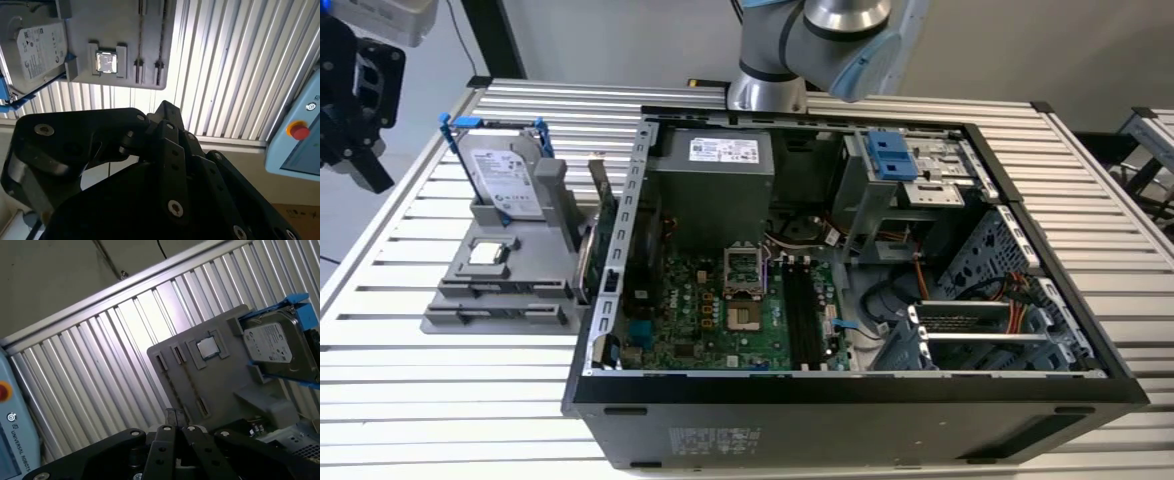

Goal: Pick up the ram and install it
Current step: 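Pick up the ram and move it above insertion slot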

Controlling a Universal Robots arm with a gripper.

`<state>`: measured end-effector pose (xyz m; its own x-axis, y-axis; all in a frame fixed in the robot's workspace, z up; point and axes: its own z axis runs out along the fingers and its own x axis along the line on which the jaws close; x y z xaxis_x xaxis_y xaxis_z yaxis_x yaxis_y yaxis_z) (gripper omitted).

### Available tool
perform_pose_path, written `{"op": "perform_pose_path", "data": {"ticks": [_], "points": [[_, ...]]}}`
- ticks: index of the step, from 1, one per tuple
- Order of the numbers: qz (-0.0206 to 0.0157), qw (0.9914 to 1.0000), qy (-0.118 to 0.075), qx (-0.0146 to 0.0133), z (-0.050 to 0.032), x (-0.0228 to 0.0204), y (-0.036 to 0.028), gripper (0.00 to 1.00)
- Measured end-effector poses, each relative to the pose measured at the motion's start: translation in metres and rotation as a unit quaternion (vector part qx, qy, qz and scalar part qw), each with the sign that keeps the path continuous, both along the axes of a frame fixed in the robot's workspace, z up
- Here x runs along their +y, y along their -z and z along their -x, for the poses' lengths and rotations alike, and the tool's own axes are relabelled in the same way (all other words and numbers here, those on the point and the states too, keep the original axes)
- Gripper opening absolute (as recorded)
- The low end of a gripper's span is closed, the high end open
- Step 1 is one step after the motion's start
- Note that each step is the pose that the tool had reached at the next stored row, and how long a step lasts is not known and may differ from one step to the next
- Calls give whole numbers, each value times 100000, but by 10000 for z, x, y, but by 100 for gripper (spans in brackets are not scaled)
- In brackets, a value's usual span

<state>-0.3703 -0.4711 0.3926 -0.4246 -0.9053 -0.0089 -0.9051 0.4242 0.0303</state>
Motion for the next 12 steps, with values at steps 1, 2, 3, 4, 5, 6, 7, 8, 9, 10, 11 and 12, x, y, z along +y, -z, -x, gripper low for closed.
{"op": "perform_pose_path", "data": {"ticks": [1, 2, 3, 4, 5, 6, 7, 8, 9, 10, 11, 12], "points": [[-1, 99999, -341, -1, 0, 0, 0, 0], [1, 99998, -602, -2, 0, 1, 0, 0], [-2, 99997, -792, -5, 0, 3, 0, 0], [-3, 99995, -950, -7, 0, 6, 1, 0], [0, 99994, -1119, -5, 0, 8, 0, 0], [1, 99993, -1218, -6, 0, 12, 0, 0], [4, 99992, -1244, -7, 0, 12, 0, 0], [2, 99992, -1273, -5, 0, 12, 0, 0], [6, 99992, -1272, -4, 0, 12, 0, 0], [2, 99992, -1293, -7, 0, 12, 1, 0], [4, 99990, -1409, -5, -5, 15, 2, 0], [3, 99987, -1602, -5, -11, 17, 3, 0]]}}
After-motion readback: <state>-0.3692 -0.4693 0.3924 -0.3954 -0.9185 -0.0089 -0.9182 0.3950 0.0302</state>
